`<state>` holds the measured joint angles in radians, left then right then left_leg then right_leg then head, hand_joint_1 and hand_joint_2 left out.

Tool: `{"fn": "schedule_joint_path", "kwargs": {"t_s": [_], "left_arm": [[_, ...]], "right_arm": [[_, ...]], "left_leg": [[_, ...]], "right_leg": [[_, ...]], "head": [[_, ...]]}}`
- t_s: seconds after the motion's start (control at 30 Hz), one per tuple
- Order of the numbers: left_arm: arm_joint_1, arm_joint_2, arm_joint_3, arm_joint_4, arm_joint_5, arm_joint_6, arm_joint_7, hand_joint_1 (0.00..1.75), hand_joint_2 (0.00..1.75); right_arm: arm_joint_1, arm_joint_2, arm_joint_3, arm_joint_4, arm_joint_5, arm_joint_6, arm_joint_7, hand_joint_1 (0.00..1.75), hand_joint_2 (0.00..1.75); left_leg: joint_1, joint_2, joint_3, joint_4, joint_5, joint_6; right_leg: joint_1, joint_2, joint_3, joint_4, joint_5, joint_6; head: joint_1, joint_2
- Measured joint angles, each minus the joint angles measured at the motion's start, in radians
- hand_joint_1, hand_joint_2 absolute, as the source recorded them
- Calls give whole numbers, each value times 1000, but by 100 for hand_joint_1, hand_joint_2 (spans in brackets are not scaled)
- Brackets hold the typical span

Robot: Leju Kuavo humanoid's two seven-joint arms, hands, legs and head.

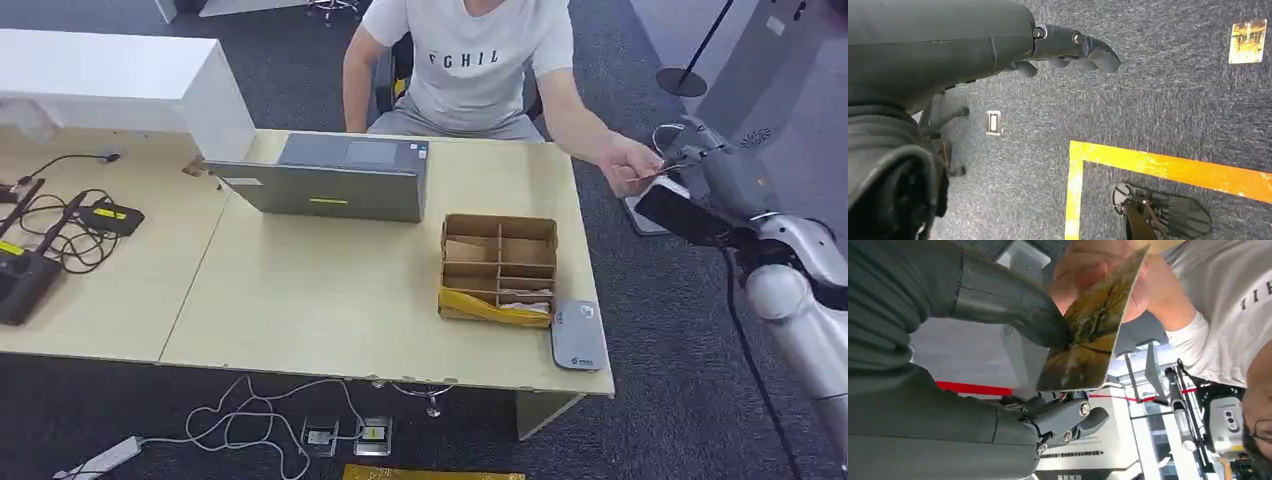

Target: Pass the card to the sensor for recognition and then transmit it.

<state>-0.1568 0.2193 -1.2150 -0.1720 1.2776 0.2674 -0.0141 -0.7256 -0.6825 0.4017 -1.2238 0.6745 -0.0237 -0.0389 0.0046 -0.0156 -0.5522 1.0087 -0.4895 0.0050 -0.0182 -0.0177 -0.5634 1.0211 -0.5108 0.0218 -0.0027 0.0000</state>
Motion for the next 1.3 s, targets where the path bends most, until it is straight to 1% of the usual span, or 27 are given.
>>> {"fn": "schedule_joint_path", "kwargs": {"t_s": [0.17,0.4,0.5,0.63,0.73,0.93,1.13,1.3], "left_arm": [[0,0,-8,0,-1,-6,0,0,0],[0,1,-8,0,-5,-7,0,0,0],[0,2,-8,0,8,-6,-9,0,0],[0,5,-8,0,24,-2,-24,0,0],[0,5,-8,0,25,5,-21,0,0],[-1,5,-8,0,35,20,23,0,0],[-1,3,-8,0,39,30,26,0,0],[0,3,-8,0,45,36,26,0,0]], "right_arm": [[34,-10,-25,-15,7,-11,-2,175,175],[48,-18,-41,-18,8,-12,-4,175,175],[58,-18,-48,-26,24,-41,-18,175,175],[86,-12,-49,-26,26,-61,-39,175,175],[112,8,-38,-21,20,-77,-50,175,175],[158,68,-6,3,-20,-122,-74,175,175],[187,123,29,63,-67,-175,-99,175,175],[212,148,53,101,-96,-187,-97,175,175]], "left_leg": [[0,0,0,0,0,0],[0,0,0,0,0,0],[0,0,0,0,0,0],[0,0,0,0,0,0],[0,0,-1,0,0,0],[1,0,-1,0,0,0],[1,0,-1,0,0,0],[1,0,-1,0,0,0]], "right_leg": [[0,0,0,0,0,0],[0,0,0,0,0,0],[0,0,0,0,0,0],[0,0,0,0,0,0],[0,0,0,0,0,0],[1,0,0,0,0,0],[1,0,0,0,0,0],[1,0,0,0,0,0]], "head": [[0,0],[0,0],[0,0],[0,0],[0,0],[0,0],[0,0],[0,0]]}}
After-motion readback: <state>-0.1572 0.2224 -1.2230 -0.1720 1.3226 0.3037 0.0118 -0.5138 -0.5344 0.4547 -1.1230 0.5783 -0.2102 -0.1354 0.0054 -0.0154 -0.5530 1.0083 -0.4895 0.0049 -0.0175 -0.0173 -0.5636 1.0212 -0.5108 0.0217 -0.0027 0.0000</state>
